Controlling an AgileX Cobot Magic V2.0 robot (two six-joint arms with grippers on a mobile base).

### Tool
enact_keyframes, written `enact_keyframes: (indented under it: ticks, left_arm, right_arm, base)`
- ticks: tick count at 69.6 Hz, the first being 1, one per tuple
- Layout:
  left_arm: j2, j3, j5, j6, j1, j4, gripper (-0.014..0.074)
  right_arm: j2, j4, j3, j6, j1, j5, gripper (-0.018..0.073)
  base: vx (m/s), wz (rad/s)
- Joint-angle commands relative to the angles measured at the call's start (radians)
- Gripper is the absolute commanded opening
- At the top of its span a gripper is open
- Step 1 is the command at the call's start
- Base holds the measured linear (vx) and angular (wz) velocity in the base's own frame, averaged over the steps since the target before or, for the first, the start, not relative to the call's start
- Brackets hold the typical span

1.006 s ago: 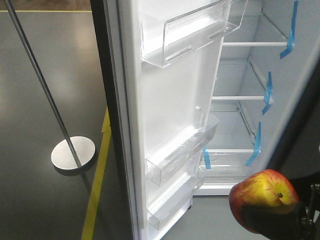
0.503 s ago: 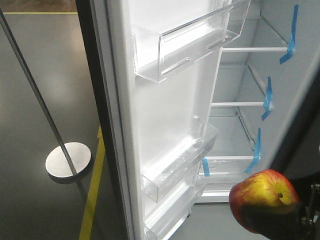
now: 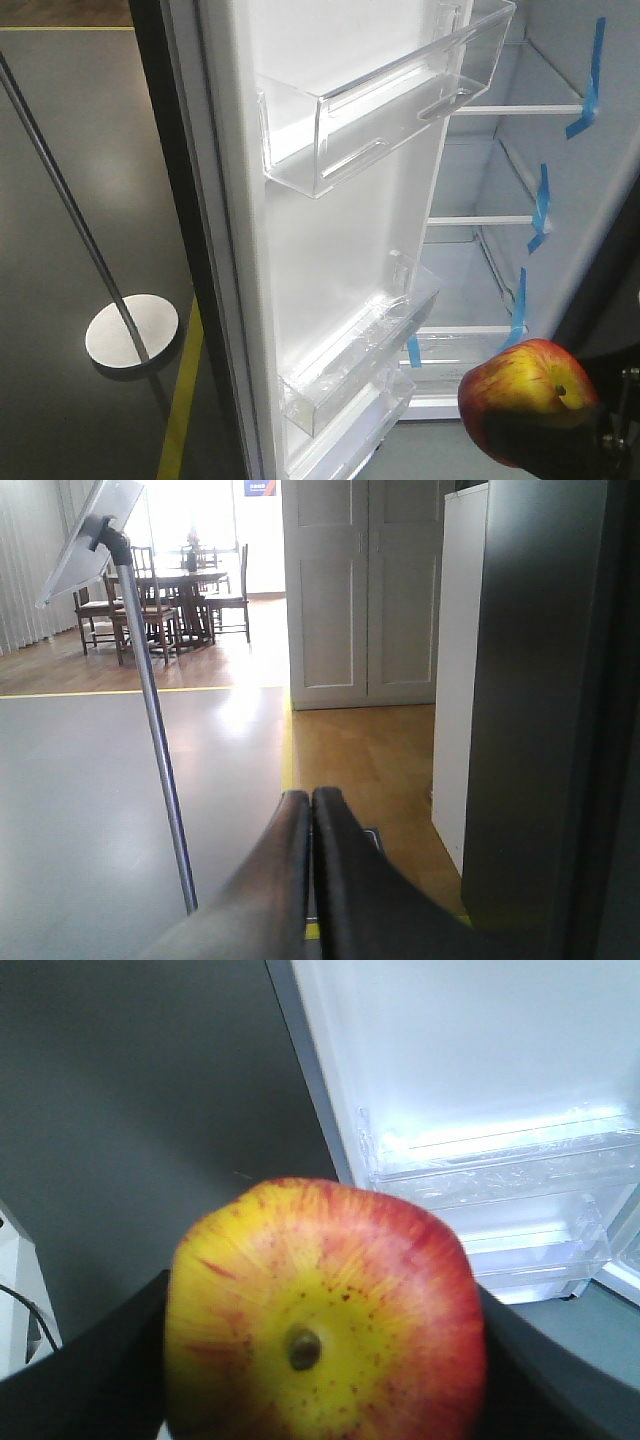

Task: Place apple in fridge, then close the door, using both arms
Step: 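Drive up close to the refrigerator door bins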

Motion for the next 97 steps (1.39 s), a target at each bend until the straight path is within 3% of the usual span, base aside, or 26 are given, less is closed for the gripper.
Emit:
enact_keyframes:
  ticks: [1, 97]
  left_arm:
    - [-0.013, 0.013, -0.072, -0.004, -0.001, -0.005, -0.0006]
    - [-0.013, 0.013, -0.072, -0.004, -0.001, -0.005, -0.0006]
  right_arm:
    - [-0.004, 0.043, -0.028, -0.003, -0.004, -0.043, 0.0317]
    - [-0.004, 0.043, -0.028, -0.003, -0.004, -0.043, 0.0317]
  base:
    - [0.08, 0.00]
    - [0.02, 0.00]
